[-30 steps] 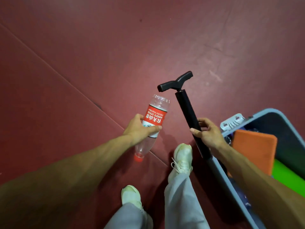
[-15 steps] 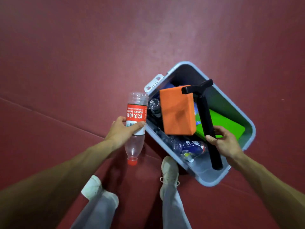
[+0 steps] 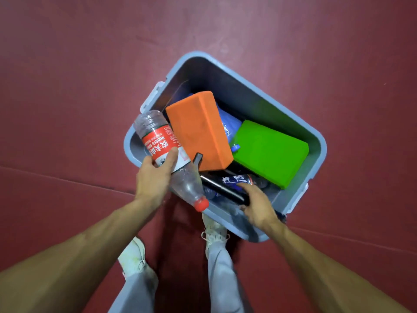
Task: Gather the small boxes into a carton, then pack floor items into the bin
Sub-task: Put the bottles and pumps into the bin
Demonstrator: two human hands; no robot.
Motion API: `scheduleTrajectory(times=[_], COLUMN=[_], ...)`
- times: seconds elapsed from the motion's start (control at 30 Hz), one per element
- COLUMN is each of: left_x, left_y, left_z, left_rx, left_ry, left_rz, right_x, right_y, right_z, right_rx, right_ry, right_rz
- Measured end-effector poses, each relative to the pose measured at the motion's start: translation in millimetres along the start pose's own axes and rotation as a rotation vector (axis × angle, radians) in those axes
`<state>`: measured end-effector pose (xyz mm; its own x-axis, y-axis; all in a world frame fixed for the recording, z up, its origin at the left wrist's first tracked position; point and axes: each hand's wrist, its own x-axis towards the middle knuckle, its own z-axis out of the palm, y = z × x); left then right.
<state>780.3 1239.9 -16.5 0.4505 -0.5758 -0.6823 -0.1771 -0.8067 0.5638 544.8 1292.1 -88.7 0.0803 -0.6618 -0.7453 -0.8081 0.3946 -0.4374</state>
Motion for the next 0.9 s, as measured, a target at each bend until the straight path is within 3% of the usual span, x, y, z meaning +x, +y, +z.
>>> scheduleTrajectory(times=[0.13, 0.3, 0.4, 0.47, 0.57, 0.67, 0.77, 0.83, 0.9], left_x=[0.8, -4.5, -9.7, -10.0, -6.2, -4.9, -4.3, -4.3, -6.0], left_y=[9.5, 25.7, 25.7, 19.5, 5.4, -4.1, -7.4, -4.6, 2.2], left_z=[12.4, 31.4, 40.2, 41.8, 40.1, 35.5, 35.1, 41.9, 56.0], left_rx=[0.029, 0.025, 0.032, 0.022, 0.020, 0.041, 0.038, 0.033, 0.024], left_ry=[-0.058, -0.174, -0.248, -0.275, -0.274, -0.270, -0.236, -0.233, -0.285], left_rz=[-0.012, -0.012, 0.009, 0.021, 0.021, 0.007, -0.021, -0.043, -0.033], right_x=[5.4, 3.1, -2.6, -4.1, 8.1, 23.6, 21.4, 11.4, 1.4], right_y=[-4.7, 2.1, 10.6, 9.1, -3.1, -18.1, -29.4, -31.5, -28.2], right_z=[7.8, 12.0, 23.1, 31.3, 39.7, 35.3, 16.6, -3.7, -21.2], right_rx=[0.117, -0.278, -0.335, -0.301, -0.071, 0.334, 0.851, 0.946, 0.882], right_ry=[-0.015, -0.056, -0.169, -0.144, 0.069, 0.134, 0.009, -0.107, -0.160], right_rz=[0.025, 0.102, 0.172, 0.161, 0.169, 0.284, 0.339, 0.224, 0.070])
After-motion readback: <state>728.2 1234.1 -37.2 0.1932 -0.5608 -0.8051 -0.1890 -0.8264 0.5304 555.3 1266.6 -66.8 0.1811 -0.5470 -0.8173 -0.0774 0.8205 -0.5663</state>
